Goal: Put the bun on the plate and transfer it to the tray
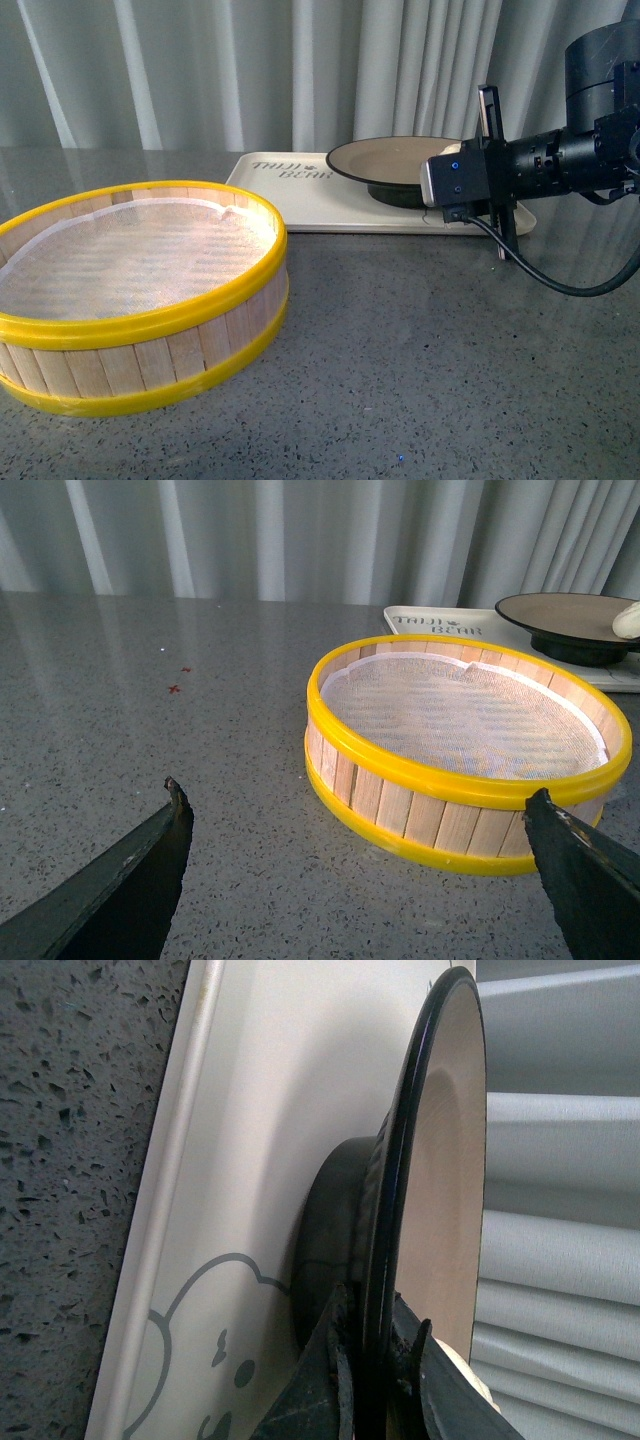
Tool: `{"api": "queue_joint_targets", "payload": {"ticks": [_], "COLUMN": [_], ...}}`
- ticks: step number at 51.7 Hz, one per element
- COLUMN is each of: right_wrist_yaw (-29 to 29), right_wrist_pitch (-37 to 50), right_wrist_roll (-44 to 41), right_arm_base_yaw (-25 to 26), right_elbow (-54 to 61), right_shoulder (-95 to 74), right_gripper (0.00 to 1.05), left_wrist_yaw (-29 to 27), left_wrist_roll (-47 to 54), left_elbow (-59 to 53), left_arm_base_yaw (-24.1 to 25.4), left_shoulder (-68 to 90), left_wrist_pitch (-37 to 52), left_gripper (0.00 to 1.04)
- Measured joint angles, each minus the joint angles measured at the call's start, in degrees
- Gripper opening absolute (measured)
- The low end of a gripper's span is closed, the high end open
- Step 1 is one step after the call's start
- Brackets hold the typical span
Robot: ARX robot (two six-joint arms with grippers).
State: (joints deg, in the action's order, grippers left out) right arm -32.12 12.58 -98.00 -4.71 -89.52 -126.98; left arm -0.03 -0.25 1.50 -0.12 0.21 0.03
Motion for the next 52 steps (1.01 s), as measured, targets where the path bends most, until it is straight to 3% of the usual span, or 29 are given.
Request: {"api": "queue_joint_targets", "payload": {"ticks": [16,26,36,46,48,52], "right_wrist_yaw": [1.11,3.72,5.38,10.14,12.59,16.57], "right_wrist_pitch": [1.16,1.05,2.43,8.92,10.58,11.02], "right_wrist_roll": [0.87,3.08,11.52,25.7,32.26,43.76], "right_arm_base_yaw": [-0.35,-0.77,-1.36,-2.51,-2.75,-3.02], "right_elbow": [1.86,3.82,7.28,14.8,16.83,20.59], "right_shoulder": [0.61,2.4,7.54,18.1,21.73,29.03], "right_gripper": [0.04,0.31,0.59,0.9,0.96,0.96], "left_wrist_yaw": [0.0,0.0,0.0,0.0,0.0,0.0], "left_wrist_roll": [0.0,0.0,0.0,0.0,0.0,0.0], "left_elbow": [0.0,0.0,0.0,0.0,0.0,0.0], "left_arm_base_yaw": [0.0,0.0,0.0,0.0,0.0,0.0], "left_shoulder": [0.0,0.0,0.0,0.0,0.0,0.0], "left_wrist_pitch": [0.0,0.0,0.0,0.0,0.0,0.0], "left_gripper": [0.98,0.98,0.98,0.98,0.98,0.98]}}
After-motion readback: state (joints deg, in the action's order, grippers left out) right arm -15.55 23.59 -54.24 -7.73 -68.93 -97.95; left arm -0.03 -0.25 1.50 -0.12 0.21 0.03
